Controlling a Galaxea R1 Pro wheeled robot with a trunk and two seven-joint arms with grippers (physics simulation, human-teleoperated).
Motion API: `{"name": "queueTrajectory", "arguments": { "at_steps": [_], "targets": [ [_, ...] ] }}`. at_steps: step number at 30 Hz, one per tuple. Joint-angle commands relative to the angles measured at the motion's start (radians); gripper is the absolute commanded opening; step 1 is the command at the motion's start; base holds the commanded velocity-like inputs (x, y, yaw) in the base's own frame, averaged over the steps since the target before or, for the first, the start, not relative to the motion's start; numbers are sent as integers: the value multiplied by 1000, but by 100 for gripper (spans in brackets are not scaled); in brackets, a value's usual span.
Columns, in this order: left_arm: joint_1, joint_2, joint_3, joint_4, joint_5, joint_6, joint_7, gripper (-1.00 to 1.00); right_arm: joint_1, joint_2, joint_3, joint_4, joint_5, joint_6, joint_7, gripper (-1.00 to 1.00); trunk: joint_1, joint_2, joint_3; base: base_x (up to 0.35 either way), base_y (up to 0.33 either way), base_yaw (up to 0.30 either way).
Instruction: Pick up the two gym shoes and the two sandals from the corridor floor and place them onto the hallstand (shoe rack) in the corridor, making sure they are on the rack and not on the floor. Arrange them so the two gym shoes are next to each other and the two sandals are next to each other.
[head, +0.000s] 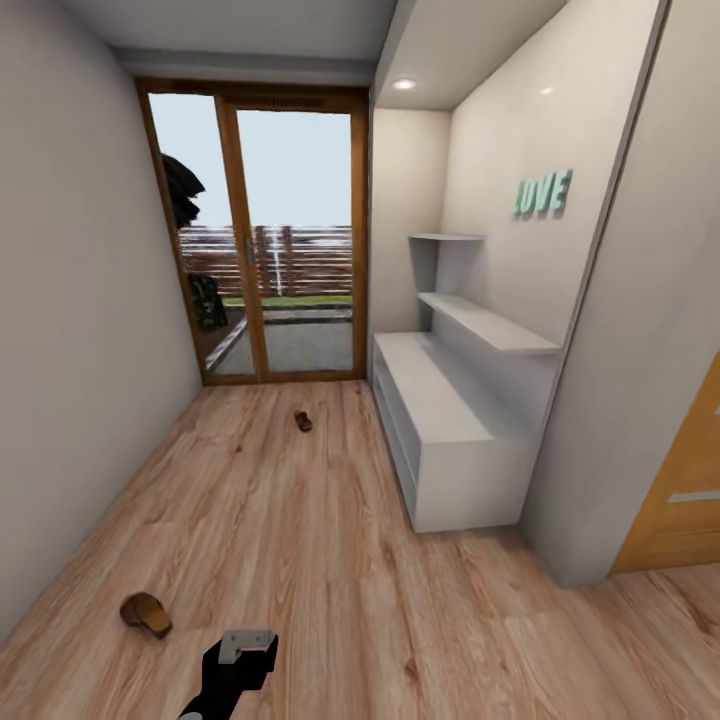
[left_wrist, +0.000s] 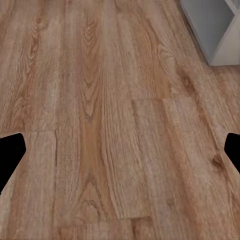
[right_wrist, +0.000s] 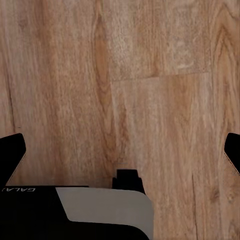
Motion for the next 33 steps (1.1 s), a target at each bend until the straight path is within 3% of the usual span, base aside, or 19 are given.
{"name": "queueTrajectory", "arguments": {
  "at_steps": [1, 16, 33],
  "targets": [
    [-1, 0, 0, 1, 1, -3, -1, 100, 0, 0, 0, -2, 1, 6, -1, 100, 1, 0, -1, 348, 0, 0],
    [-1, 0, 0, 1, 1, -4, -1, 100, 0, 0, -4, -2, 1, 5, -1, 100, 1, 0, -2, 348, 0, 7],
    [-1, 0, 0, 1, 0, -4, -1, 100, 0, -1, -4, -2, 0, 6, -1, 100, 1, 0, -18, 348, 0, 192]
  ]
}}
